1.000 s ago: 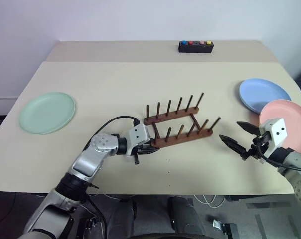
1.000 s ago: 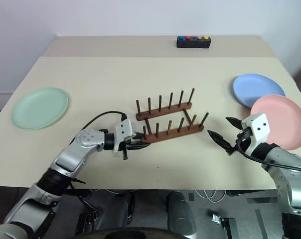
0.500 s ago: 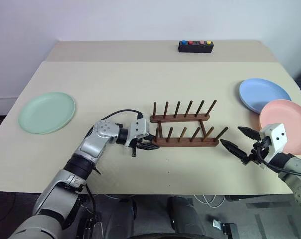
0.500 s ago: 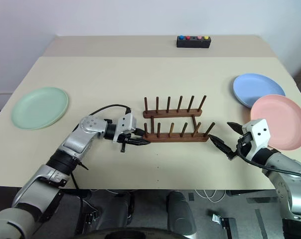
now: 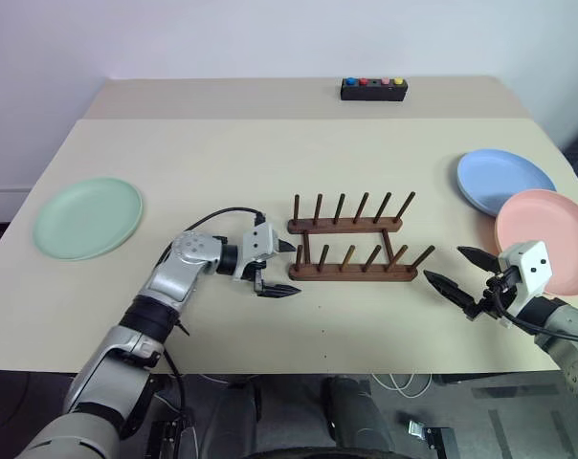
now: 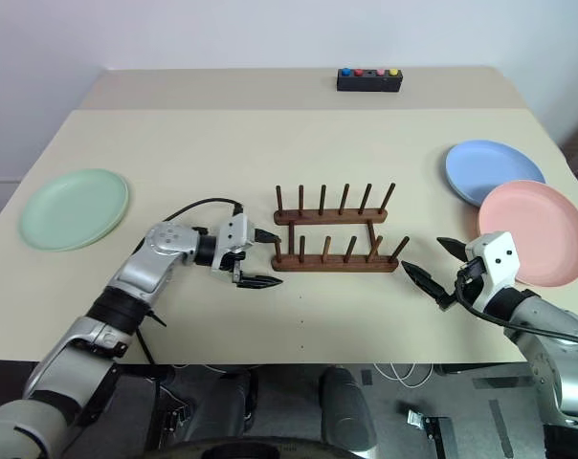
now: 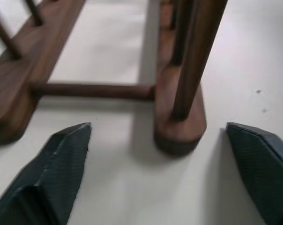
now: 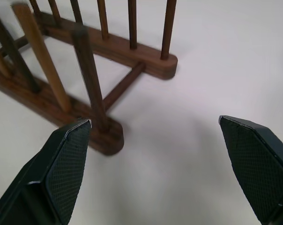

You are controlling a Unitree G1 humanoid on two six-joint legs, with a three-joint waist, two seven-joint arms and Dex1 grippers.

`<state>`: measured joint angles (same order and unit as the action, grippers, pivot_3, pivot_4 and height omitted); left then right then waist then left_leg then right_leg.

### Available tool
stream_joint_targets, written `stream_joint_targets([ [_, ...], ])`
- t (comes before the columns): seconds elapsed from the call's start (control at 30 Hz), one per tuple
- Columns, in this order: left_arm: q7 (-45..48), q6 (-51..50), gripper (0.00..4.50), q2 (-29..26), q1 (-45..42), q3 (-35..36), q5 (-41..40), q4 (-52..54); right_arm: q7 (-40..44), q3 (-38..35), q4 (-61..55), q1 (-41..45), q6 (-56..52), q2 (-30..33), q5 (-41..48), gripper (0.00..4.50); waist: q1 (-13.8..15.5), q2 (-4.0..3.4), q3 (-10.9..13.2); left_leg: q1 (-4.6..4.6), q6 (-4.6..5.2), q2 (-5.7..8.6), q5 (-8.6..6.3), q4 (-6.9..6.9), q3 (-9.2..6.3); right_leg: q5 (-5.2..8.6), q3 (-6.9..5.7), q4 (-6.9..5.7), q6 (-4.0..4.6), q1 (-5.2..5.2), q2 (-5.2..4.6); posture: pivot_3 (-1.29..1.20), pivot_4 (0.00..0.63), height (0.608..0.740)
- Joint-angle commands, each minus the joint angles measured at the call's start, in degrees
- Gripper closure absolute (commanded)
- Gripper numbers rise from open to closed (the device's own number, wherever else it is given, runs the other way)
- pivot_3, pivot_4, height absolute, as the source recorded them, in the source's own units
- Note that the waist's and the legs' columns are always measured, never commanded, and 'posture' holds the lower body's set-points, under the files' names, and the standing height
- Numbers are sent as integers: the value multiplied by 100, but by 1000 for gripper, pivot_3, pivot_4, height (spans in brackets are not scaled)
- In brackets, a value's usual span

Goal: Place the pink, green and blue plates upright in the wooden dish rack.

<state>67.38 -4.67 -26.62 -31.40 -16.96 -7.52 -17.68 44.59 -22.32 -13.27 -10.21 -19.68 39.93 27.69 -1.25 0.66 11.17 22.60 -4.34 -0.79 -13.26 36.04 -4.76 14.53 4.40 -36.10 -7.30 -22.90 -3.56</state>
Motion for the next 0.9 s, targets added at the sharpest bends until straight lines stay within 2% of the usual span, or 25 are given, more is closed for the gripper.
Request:
stream_joint_targets([
  [0.03, -99, -473, 32, -243, 291, 342, -255, 661, 145, -210, -182, -65, 23, 189, 26, 0, 7, 0, 0, -1, 0, -1, 0, 0, -1, 0, -1, -2, -1, 0, 1, 0, 150, 730],
  [0.07, -126, -571, 32, -307, 414, 390, -292, 850, 205, -184, -203, -107, 17, 233, 18, 0, 8, 0, 0, -1, 1, -1, 0, 0, 0, 0, -1, -2, -1, 0, 0, 0, 150, 730],
  [0.1, -148, -651, 0, -351, 502, 423, -313, 996, 246, -165, -216, -137, 15, 265, 12, 550, 13, 0, 0, -1, 1, -1, 0, 1, 0, 1, 0, -2, -1, 0, 0, 0, 150, 730],
  [0.17, -174, -817, 519, -440, 779, 504, -450, 1418, 368, -59, -271, -261, 0, 333, -19, 1200, 25, 0, 0, 0, 1, -1, 0, 3, 0, 1, -1, 0, 0, 2, 0, 0, 150, 730],
  [0.23, -164, -1026, 1331, -505, 1020, 476, -555, 1862, 425, 98, -319, -309, -8, 352, -84, 2256, 34, 1, 1, 0, 1, 0, 0, 4, 0, 2, -1, 0, -1, 3, -1, 0, 150, 730],
  [0.33, -256, -1305, 2875, -462, 1177, 387, -593, 2256, 515, 383, -433, -364, -39, 394, -180, 3841, 44, 1, 1, 1, 0, -1, 0, 8, 1, 3, 0, 1, 1, 3, -1, 0, 150, 730],
  [0.37, -261, -1370, 3328, -455, 1209, 349, -585, 2341, 538, 459, -461, -373, -50, 403, -211, 4276, 44, 1, 1, 1, 0, -1, 0, 8, 1, 3, 0, 1, 1, 3, -1, 0, 150, 730],
  [0.4, -310, -1360, 3788, -436, 1241, 270, -490, 2409, 546, 556, -494, -363, -76, 401, -248, 4500, 42, 1, 1, 1, 0, -1, 0, 9, 0, 3, 0, 1, 2, 3, -1, 0, 150, 730],
  [0.63, -929, -1456, 3788, -70, 1221, -197, -18, 2481, 299, 1160, -337, 130, -75, 210, -632, 4500, 36, 2, 1, 1, 0, 0, -1, 8, 2, 3, 0, 2, 1, 2, 0, 0, 150, 730],
  [0.9, -1633, -1067, 3788, 249, 1097, -166, 323, 2084, 34, 1672, 298, 645, 336, 23, -1282, 4500, 35, 4, 0, -2, 0, 0, 0, 10, 2, 3, 0, 2, 1, 6, -1, 0, 150, 730],
])
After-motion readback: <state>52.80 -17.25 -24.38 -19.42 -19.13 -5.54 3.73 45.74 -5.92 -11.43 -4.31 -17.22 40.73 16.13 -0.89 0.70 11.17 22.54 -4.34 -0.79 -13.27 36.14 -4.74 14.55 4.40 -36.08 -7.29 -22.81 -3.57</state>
